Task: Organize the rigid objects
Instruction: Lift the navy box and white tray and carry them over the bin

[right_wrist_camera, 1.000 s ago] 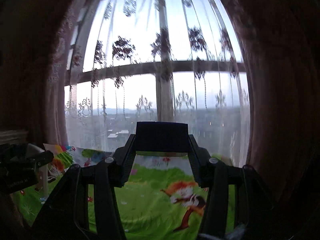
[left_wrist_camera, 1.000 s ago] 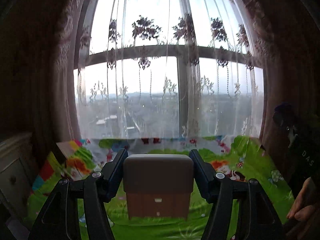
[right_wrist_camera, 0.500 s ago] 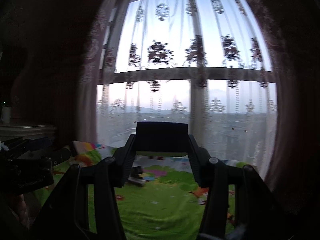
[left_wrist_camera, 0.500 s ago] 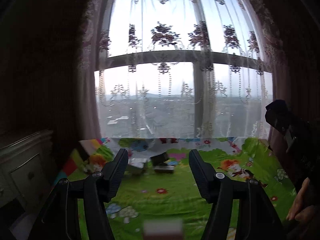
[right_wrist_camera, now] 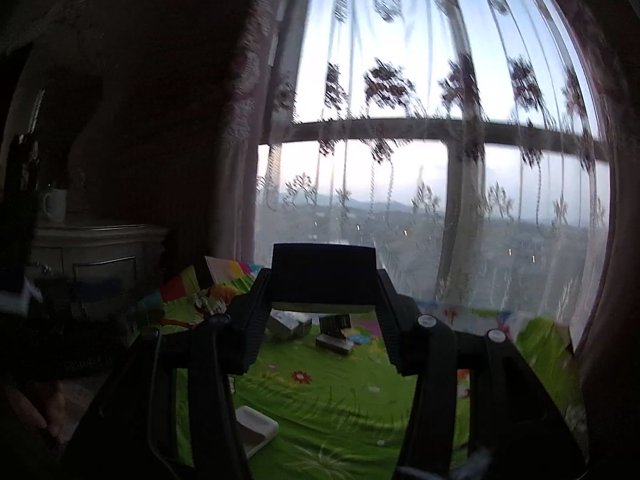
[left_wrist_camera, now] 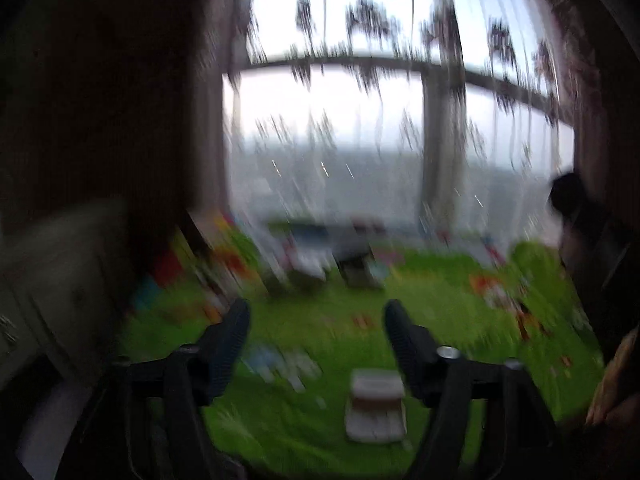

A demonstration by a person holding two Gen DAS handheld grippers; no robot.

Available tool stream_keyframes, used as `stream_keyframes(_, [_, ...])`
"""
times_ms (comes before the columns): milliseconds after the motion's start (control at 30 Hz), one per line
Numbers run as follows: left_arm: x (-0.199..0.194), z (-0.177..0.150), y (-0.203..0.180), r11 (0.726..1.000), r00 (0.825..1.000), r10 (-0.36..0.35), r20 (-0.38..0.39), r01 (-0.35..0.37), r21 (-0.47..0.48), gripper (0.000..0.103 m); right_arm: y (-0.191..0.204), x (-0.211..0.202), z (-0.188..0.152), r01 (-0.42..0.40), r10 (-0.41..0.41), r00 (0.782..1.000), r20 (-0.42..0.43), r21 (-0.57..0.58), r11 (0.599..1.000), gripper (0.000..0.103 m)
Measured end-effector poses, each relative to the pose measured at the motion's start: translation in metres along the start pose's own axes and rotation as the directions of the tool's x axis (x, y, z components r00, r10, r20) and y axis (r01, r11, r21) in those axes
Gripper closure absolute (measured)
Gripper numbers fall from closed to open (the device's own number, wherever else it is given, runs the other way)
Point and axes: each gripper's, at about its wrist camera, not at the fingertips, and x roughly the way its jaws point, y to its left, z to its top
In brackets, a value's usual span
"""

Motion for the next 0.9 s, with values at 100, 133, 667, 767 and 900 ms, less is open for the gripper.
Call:
stream_keyframes(100, [0.036, -0.022, -0.003, 0.996, 0.981, -0.090, -0.173, 0.087, -0.025, 0.018, -0.008, 0.001, -0.004, 0.025, -0.025, 0.999, -0.019, 0.000, 1.000, 0.049])
stream_keyframes(133, [0.049, -0.028, -0.009, 0.996, 0.971, -0.088, -0.221, 0.088, -0.007, 0.017, -0.010, 0.002, -0.006, 0.030, -0.030, 0.999, -0.027, -0.003, 1.000, 0.049])
stream_keyframes(667, [0.160, -0.067, -0.060, 0.999, 0.873, -0.012, -0.487, 0.033, 0.034, 0.039, -0.039, 0.015, -0.022, 0.036, -0.026, 0.992, -0.125, 0.080, 0.996, 0.049])
stream_keyframes(767, [0.125, -0.049, -0.033, 0.994, 0.916, -0.100, -0.388, 0.076, -0.076, 0.039, -0.041, 0.013, -0.020, 0.042, -0.034, 0.993, -0.116, 0.069, 0.997, 0.049])
stream_keyframes(900, [0.065, -0.013, 0.002, 0.989, 0.975, -0.096, -0.201, 0.071, -0.128, 0.039, -0.042, 0.012, -0.018, 0.033, -0.024, 0.994, -0.111, 0.085, 0.996, 0.049])
